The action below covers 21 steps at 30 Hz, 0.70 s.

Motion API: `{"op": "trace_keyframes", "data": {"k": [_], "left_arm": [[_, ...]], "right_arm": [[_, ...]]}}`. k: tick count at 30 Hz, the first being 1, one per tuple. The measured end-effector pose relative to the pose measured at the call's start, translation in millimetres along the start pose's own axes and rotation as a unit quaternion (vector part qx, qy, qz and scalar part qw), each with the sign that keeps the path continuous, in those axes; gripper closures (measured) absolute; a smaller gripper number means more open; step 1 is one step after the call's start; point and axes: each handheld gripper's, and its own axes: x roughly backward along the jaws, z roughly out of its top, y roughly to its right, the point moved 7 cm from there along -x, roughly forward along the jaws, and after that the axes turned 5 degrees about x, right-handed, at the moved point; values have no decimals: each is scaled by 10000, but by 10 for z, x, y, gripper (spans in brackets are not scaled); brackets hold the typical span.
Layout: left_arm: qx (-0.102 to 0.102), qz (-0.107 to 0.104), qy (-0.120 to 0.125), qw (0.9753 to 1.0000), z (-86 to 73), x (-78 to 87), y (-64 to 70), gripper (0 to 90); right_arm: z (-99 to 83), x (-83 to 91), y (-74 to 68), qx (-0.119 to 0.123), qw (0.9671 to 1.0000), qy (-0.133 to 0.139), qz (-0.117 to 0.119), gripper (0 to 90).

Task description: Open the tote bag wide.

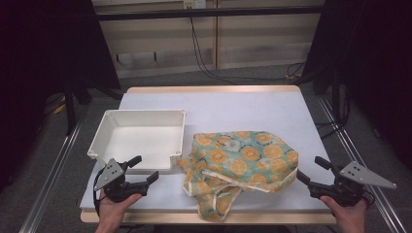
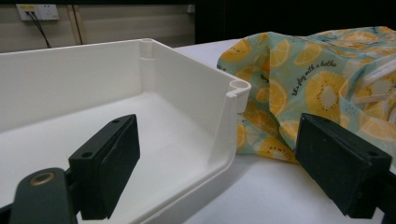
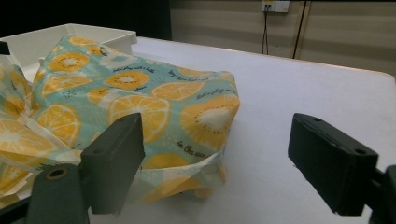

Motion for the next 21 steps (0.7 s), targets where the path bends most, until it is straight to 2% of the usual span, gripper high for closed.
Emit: {"op": "trace_keyframes", "data": {"k": [6,7,8,9,11,12,13,17,18,19,21], "left_arm": [[-40,-31,-70,10000,-10,-23,0,158],[-101,-37,-141,9998,-20,-23,-6,164],[-25,-25,-101,9999,-18,-39,4,166],[-92,-40,-152,9998,-22,-38,-6,179],[-70,-24,-138,9999,-22,-47,-12,188],[-54,-37,-151,9999,-26,-54,-14,190],[-36,-39,-174,9998,-29,-57,-15,190],[-40,-47,-165,9998,-29,-53,-8,199],[-61,-67,-184,9998,-33,-43,-1,199],[-61,-67,-184,9998,-33,-43,-1,202],[-93,-71,-182,9998,-26,-26,6,203]], "right_arm": [[28,6,-53,15,9998,-13,190,261],[38,7,-65,28,9997,-20,243,280],[46,9,-92,106,9990,-78,421,316],[57,8,-109,145,9987,-70,486,334],[65,8,-133,154,9984,-93,534,347],[94,9,-193,209,9974,-84,685,389],[94,9,-193,209,9974,-84,685,389],[168,-9,-355,320,9944,-81,1002,439],[184,-39,-443,355,9924,-148,1168,446],[184,-39,-443,355,9924,-148,1168,446],[197,-70,-533,407,9907,-182,1289,443]]}}
